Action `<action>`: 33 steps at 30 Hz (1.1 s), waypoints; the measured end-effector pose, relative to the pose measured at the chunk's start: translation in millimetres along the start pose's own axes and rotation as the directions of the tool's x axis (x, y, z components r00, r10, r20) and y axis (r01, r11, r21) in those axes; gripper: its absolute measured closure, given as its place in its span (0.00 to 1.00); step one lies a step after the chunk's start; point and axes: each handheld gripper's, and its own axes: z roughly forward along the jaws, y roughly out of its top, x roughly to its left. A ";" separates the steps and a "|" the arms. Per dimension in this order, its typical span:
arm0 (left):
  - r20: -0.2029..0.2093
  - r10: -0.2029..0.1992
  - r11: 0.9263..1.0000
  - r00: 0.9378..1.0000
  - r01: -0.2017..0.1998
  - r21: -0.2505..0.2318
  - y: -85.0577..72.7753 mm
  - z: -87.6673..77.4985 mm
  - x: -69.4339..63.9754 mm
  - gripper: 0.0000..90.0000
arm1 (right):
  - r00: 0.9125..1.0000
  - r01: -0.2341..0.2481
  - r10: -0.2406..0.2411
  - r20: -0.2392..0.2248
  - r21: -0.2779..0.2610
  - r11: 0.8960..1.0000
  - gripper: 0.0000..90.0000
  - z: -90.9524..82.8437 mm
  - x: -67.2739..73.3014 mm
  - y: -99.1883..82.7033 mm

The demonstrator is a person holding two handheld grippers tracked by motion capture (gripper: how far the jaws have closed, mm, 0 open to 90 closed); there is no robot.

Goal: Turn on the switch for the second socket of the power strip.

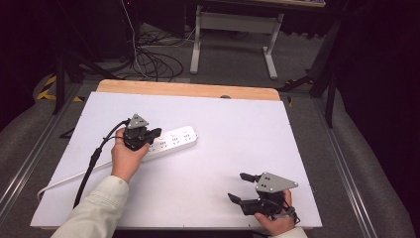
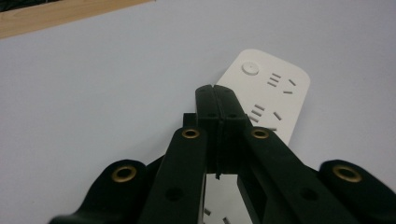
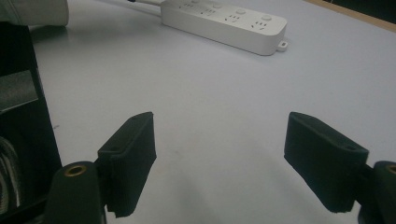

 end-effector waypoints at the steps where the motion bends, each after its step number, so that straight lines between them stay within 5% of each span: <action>1: -0.002 -0.003 1.000 1.000 0.003 0.008 -0.3 1.5 0.1 1.00 | 1.000 0.000 0.000 0.000 0.000 1.000 0.28 0.0 0.1 0.0; 16: -0.018 -0.023 0.995 1.000 0.025 0.100 -1.8 14.2 1.7 1.00 | 1.000 0.000 0.000 -0.006 0.004 1.000 0.28 0.8 0.2 -0.2; 33: -0.035 -0.019 0.996 0.999 0.022 0.089 -2.2 16.0 1.1 1.00 | 1.000 -0.001 0.001 -0.008 0.007 1.000 0.28 0.9 0.1 -0.3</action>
